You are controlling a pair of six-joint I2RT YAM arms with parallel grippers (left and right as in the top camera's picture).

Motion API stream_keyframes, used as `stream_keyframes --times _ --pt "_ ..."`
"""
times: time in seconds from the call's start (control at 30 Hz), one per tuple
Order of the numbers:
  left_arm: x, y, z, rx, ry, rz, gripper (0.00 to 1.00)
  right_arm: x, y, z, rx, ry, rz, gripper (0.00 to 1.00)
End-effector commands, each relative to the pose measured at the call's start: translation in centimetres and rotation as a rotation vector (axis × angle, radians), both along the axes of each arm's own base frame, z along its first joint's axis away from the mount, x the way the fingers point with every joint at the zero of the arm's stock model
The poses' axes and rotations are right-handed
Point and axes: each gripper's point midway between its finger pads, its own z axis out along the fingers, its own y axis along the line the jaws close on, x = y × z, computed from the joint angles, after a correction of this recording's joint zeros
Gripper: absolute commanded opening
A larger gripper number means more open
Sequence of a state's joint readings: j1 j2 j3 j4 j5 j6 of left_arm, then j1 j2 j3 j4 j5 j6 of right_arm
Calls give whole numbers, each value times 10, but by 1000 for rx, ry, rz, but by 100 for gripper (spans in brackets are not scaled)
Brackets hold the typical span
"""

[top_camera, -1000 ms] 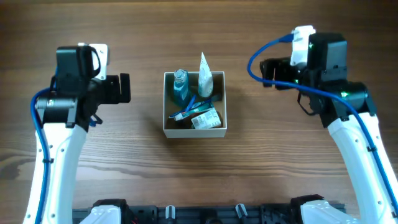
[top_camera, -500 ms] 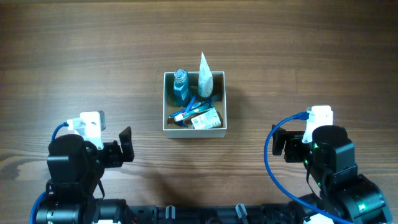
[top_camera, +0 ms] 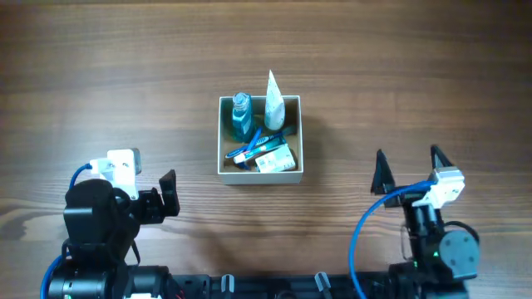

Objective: Pack container

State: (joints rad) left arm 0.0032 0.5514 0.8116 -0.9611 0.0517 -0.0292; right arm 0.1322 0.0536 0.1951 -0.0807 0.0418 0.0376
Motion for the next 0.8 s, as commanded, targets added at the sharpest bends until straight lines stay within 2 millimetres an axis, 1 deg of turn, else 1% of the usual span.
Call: stream_keyframes --times 0.0,0.07,0.1,0.63,0.67,0.7,0.77 --pt "-1 -2 1 -22 -4 -1 100 9 2 -34 -35 -49 8 100" --pt "-1 -2 1 -22 -4 -1 100 10 9 -62 -41 56 52 100" --pt "-1 -2 1 -22 -4 -1 100 9 13 -61 -45 53 77 100" --pt "-1 -2 1 -22 -4 -1 100 10 13 -63 -45 62 77 100" --pt "-8 -2 -7 -17 37 0 100 10 13 -63 -45 62 77 100" --pt "-9 -2 -8 -19 29 -2 100 10 13 -63 -45 62 77 100" --pt "-9 -2 -12 -19 -43 -3 100 10 13 -63 -45 62 77 100"
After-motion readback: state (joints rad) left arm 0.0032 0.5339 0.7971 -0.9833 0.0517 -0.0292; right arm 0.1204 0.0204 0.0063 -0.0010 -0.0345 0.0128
